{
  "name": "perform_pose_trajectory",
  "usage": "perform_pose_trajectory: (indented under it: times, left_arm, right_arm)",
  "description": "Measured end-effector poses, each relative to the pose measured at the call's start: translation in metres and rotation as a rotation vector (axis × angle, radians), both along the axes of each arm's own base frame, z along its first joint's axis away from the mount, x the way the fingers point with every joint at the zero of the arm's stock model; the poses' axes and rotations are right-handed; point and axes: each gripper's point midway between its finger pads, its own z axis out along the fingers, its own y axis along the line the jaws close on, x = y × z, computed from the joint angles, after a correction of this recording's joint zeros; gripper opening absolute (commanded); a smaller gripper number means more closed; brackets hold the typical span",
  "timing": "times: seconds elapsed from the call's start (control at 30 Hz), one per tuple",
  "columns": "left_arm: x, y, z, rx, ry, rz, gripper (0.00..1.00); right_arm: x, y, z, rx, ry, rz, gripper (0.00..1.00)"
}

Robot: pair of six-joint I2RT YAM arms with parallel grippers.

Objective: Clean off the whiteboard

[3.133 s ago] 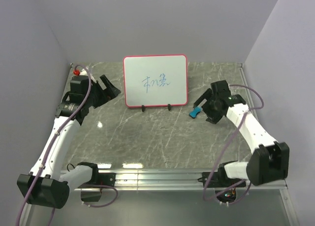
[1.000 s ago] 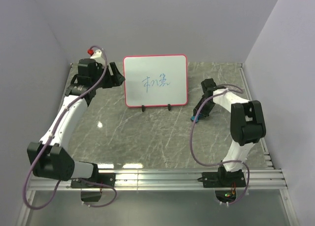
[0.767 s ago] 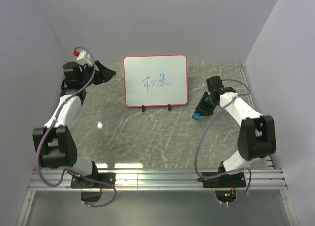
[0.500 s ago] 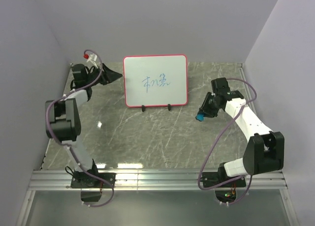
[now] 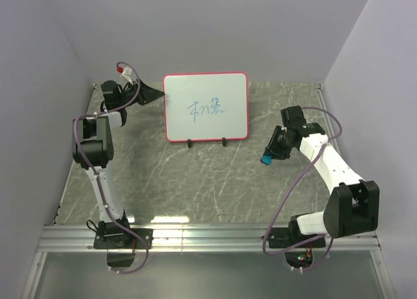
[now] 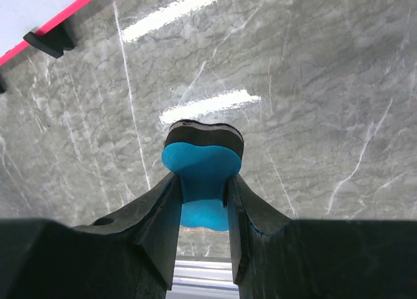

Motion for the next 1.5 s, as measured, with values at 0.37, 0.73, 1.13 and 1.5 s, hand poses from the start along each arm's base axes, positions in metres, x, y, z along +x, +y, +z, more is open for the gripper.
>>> perform_pose_trajectory:
  times: [0.37, 0.73, 1.13, 1.5]
  left_arm:
    - [0.021, -0.009, -0.023, -0.042, 0.028, -0.068, 0.29]
    - [0.016, -0.025, -0.015, -0.100, -0.006, -0.143, 0.19]
    - [-0.027, -0.029, -0.021, -0.119, 0.035, -0.135, 0.00]
    - [-0.049, -0.030, -0.022, -0.053, 0.024, -0.123, 0.00]
  right_arm:
    - [0.002, 0.007, 0.003, 0.023, -0.001, -0.022, 0.00]
    - [0.057, 0.091, 0.051, 0.052, -0.139, 0.151, 0.00]
    - [0.142, 0.208, 0.038, -0.001, -0.210, 0.267, 0.00]
    - [0.194, 0.261, 0.043, 0.048, -0.352, 0.160, 0.00]
